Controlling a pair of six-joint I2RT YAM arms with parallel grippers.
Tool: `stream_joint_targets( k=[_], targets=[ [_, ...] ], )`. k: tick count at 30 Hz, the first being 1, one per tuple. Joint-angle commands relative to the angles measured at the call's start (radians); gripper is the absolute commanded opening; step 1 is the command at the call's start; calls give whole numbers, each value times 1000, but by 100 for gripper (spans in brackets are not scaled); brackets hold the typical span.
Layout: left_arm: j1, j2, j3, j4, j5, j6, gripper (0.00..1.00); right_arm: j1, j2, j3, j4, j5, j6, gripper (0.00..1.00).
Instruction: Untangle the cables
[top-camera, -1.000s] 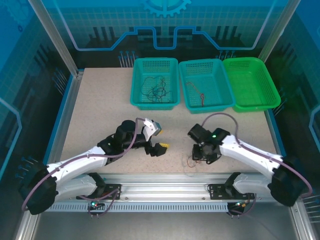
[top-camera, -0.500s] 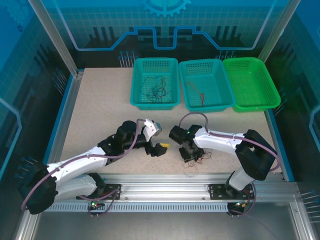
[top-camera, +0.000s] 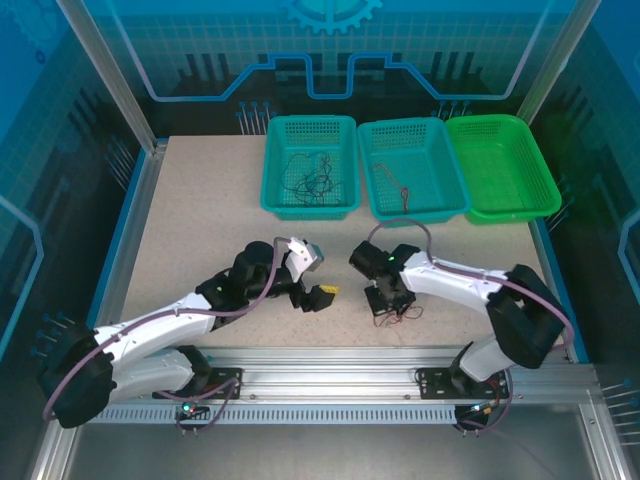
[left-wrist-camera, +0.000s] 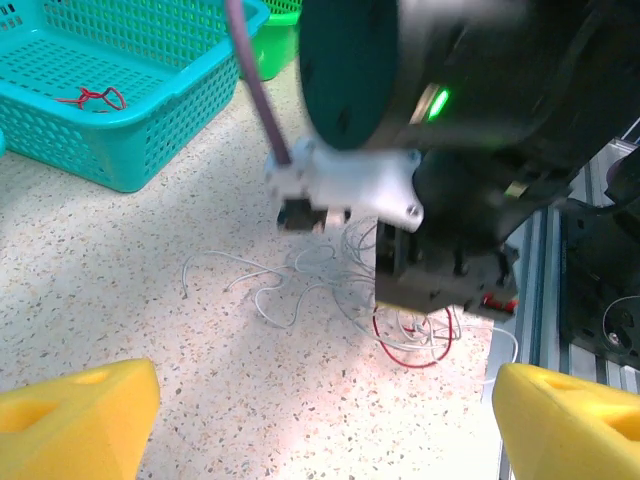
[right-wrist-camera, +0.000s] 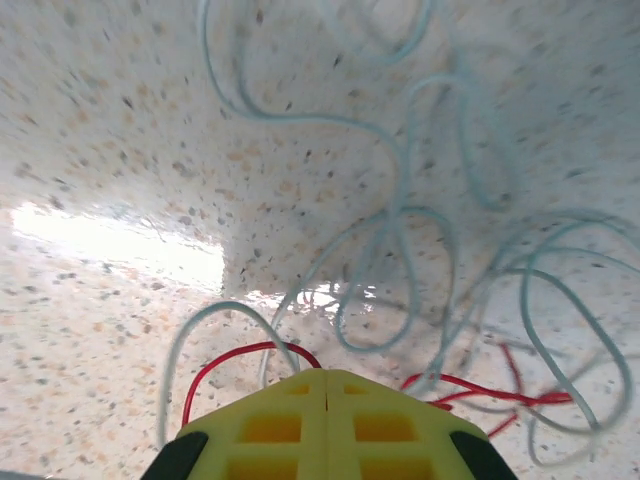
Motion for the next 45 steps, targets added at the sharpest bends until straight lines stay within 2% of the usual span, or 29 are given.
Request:
stream_joint_targets(
  k=[1,5,6,8,13,17,22,25,29,31,37,39,42,45],
  targets=[
    [-8,10,17,16,-16,9,88,-18,-84,-57,-32,28,25,6],
    [-8,24,14,41,-20,-3,88,-18,-97,-84,-19,29,29,8],
    [-7,30,16,43,-19,-7,88,-17,-90,-79,-14,26,26,7],
    [-7,38,25,39,-15,-12,88,-18,-76,-58,-17,40,25,0],
    [-8,67,77,-1,-5,-102,89,-18,-163,42,-15,101,11,0],
    [-7,121,117,109,-8,-351,90,-32,-306,53,107,3,-50,0],
    [-7,263,214,229,32,-654,90,-35,-379,56,178,-97,-96,0],
    [-12,349,261,295,103,-711,78,-36,-411,58,203,-102,-70,0],
    [-28,401,270,320,127,-703,48,-48,-422,85,183,-74,-31,0],
    [-28,408,265,311,135,-689,44,-67,-420,107,157,-61,-16,0],
    [-35,426,260,236,166,-613,48,-104,-426,116,179,-130,-9,0],
    [-35,444,272,206,165,-593,56,-105,-424,119,181,-132,-8,0],
    [-38,467,272,224,175,-581,75,-113,-437,122,183,-114,1,0],
    [-38,498,269,263,220,-566,72,-145,-461,128,184,-117,13,0]
  ],
)
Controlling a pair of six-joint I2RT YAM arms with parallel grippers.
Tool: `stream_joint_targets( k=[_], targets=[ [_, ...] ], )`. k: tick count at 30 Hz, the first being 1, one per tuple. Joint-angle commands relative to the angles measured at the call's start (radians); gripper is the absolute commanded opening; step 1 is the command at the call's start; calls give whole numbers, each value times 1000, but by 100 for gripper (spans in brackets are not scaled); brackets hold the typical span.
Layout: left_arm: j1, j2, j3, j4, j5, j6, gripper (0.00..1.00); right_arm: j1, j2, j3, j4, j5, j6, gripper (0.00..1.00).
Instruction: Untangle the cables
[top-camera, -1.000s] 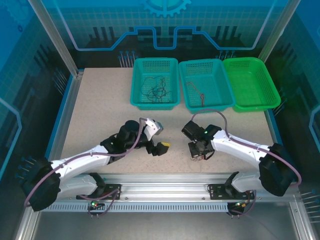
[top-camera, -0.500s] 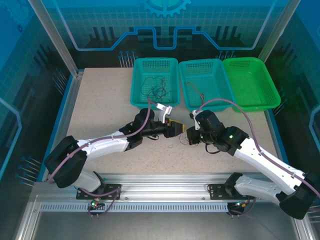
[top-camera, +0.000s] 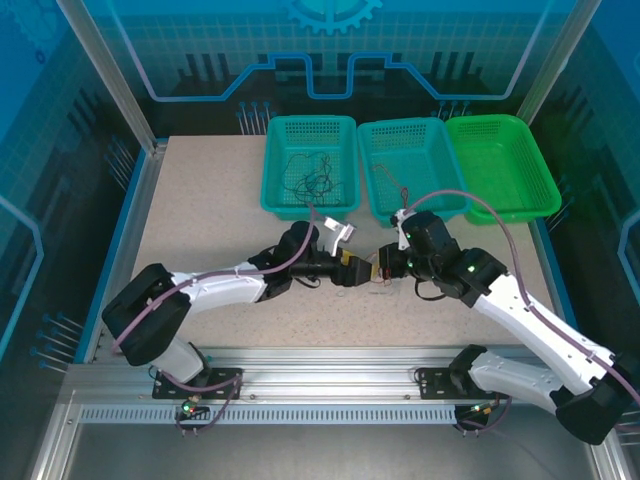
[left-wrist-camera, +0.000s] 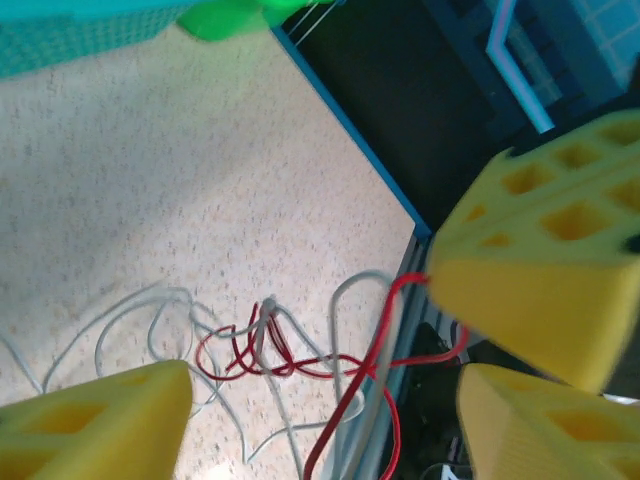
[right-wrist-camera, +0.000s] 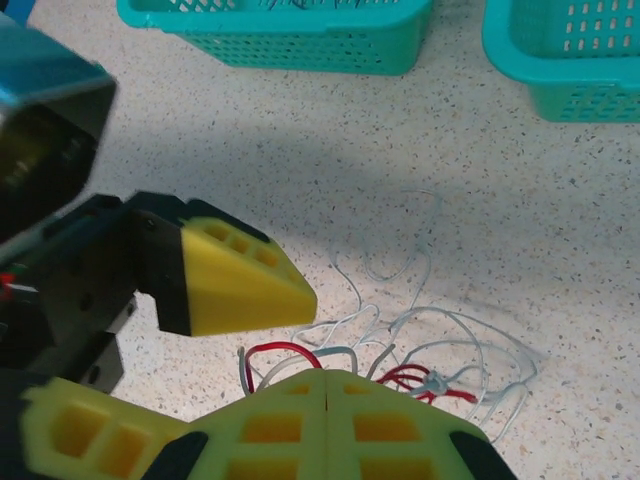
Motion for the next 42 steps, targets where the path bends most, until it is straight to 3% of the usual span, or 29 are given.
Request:
stream_joint_targets(
  k=[1,4,6,7,9,11,12,17,20,24,30,32,35,38,40,42],
  targets=[
    [-7,36,18,42,75,39,71,-47,-45,40,13,-13,25,0],
    [-8,52,-25,156,113,27,71,-94,-65,35,0,-29,27,0],
    [-8,60,-60,241,135,25,64,-128,-73,28,-12,-51,32,0],
    [-8,62,-72,269,138,23,56,-139,-76,24,-10,-64,34,0],
    [-7,68,-91,321,140,12,21,-147,-82,16,-4,-87,39,0],
    [-8,69,-101,356,134,1,3,-151,-86,9,-5,-89,46,0],
    [-7,70,-105,364,127,-1,0,-157,-88,5,-7,-86,50,0],
    [-1,5,-122,218,-19,59,0,-269,-137,15,-76,-22,87,0],
    [15,-73,-143,62,-136,119,0,-426,-204,16,-119,15,95,0],
    [49,-178,-196,-76,-262,163,0,-655,-268,7,-122,-35,96,0],
    [95,-225,-161,-459,-533,189,0,-754,-288,10,-128,-75,107,0],
    [103,-217,-164,-488,-542,194,0,-754,-285,5,-98,-134,111,0],
    [104,-222,-178,-445,-481,206,2,-753,-255,-21,-5,-334,131,0],
    [104,-262,-195,-412,-495,204,30,-752,-235,-17,22,-404,148,0],
    [104,-298,-201,-377,-441,237,37,-744,-230,-12,68,-485,154,0],
    [102,-344,-228,-258,-291,287,44,-708,-217,-7,122,-567,164,0]
  ],
)
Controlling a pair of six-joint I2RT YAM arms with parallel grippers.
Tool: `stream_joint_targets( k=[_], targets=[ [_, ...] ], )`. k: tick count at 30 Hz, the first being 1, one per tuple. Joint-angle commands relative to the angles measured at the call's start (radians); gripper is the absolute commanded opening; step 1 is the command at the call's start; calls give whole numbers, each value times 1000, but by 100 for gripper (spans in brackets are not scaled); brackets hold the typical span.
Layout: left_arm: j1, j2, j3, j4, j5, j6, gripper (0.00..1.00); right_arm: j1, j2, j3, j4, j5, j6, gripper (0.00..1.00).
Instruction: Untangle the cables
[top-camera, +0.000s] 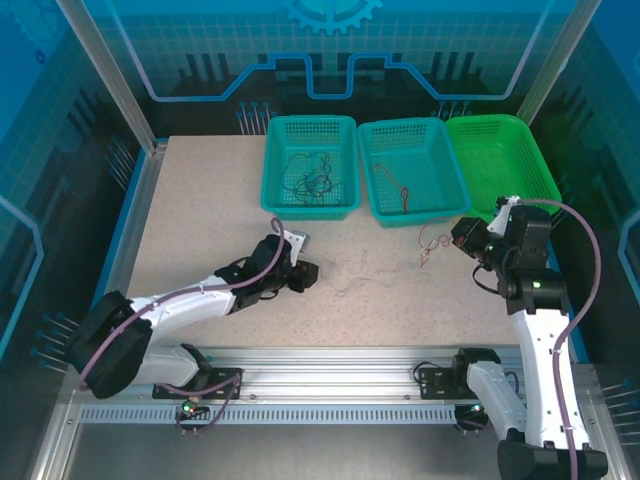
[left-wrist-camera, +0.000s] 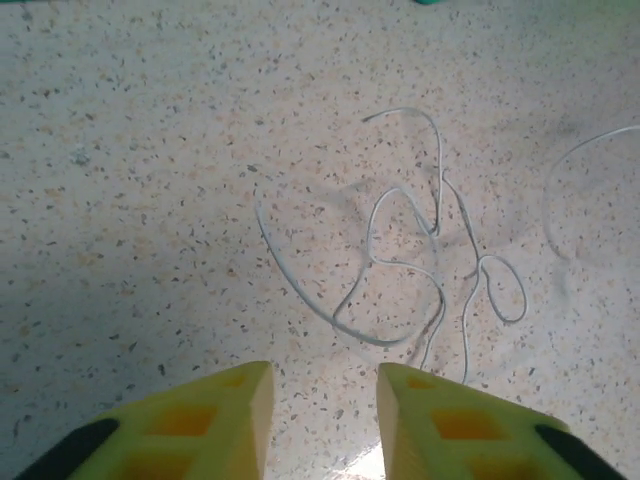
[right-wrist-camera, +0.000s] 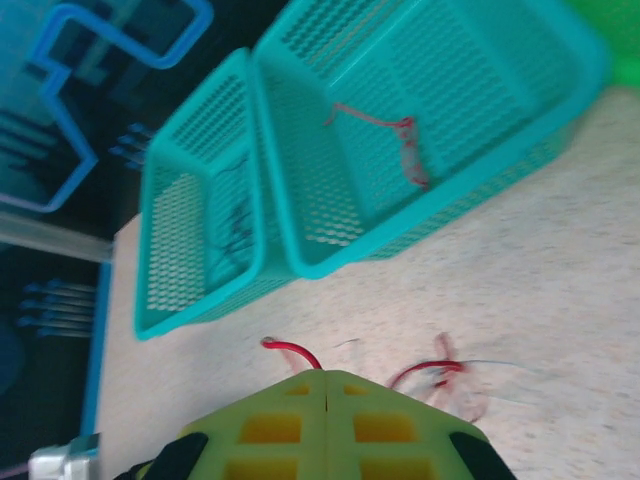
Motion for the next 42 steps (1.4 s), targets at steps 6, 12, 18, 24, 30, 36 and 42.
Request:
stream_joint_targets(
  k=[6,12,18,24,30,36,42],
  targets=[
    [-55,-55,12,338,377,201,61,185,28,47,113,-147,7,0],
    [-131,119,124,480,413,288,73,253,43,80,120,-117,25,0],
    [-152,326,183,736,357,320,85,318,68,91,181,-155,35,0],
    [-151,457,286,799,382,357,84,352,83,132,194,-180,20,0],
    [-155,560,342,878,392,319,75,352,78,143,210,-169,51,0],
    [-160,603,400,906,405,261,10,343,77,187,135,-92,34,0],
    [-159,547,284,869,341,288,0,155,14,229,20,-8,52,0]
  ],
)
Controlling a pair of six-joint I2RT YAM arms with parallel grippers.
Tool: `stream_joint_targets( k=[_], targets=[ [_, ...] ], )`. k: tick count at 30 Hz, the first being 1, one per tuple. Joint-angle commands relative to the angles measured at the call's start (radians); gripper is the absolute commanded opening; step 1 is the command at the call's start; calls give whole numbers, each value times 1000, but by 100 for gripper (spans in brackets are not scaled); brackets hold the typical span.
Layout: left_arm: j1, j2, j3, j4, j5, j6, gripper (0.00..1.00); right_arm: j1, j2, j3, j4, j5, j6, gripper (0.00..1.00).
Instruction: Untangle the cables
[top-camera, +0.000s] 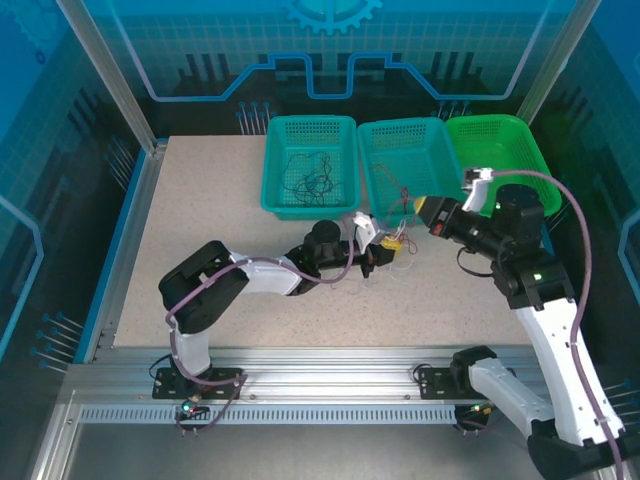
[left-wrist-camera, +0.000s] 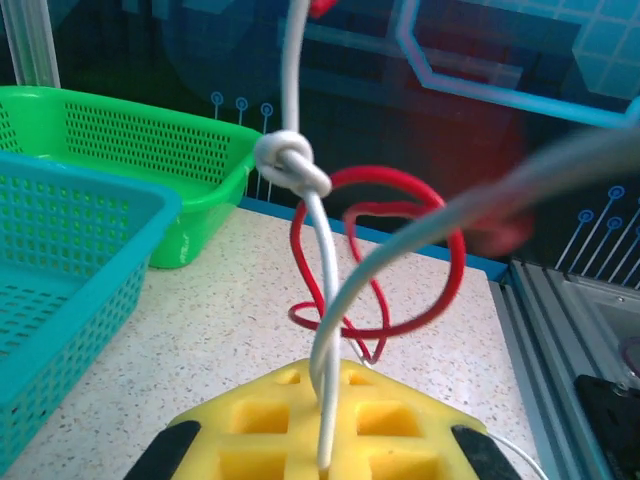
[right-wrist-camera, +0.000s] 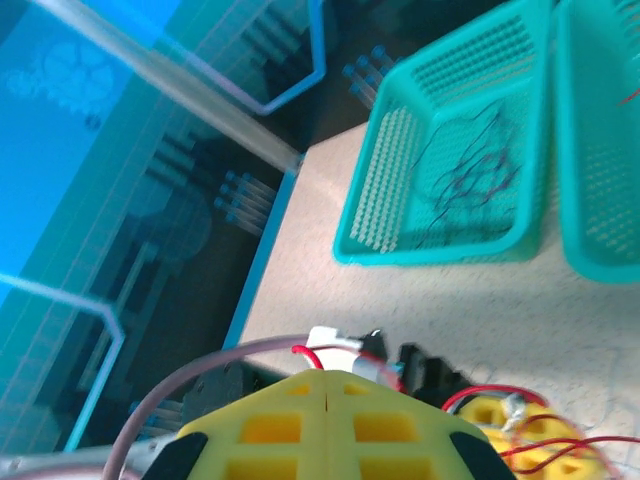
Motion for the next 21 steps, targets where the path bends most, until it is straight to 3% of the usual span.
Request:
stream_joint_targets(
  k=[1,6,9,13,17,21],
  targets=[
    [-5,-60,-92,12,-43,20,0,-134,-51,43,-79,50,16,0],
    [5,-164,-294,8,-147,28,0,-366,-79,90,-138,11,18,0],
    [23,-230,-419,33,-201,-6,0,-446,-79,98,-128,-38,27,0],
    [42,-301,-536,65,-253,-41,0,-454,-72,58,-100,-87,38,0],
    [44,-338,-550,-8,-259,-29,0,-444,-76,-13,-96,-123,31,0],
    [67,-350,-587,15,-275,-28,0,-441,-95,-18,-139,-80,0,0]
  ],
)
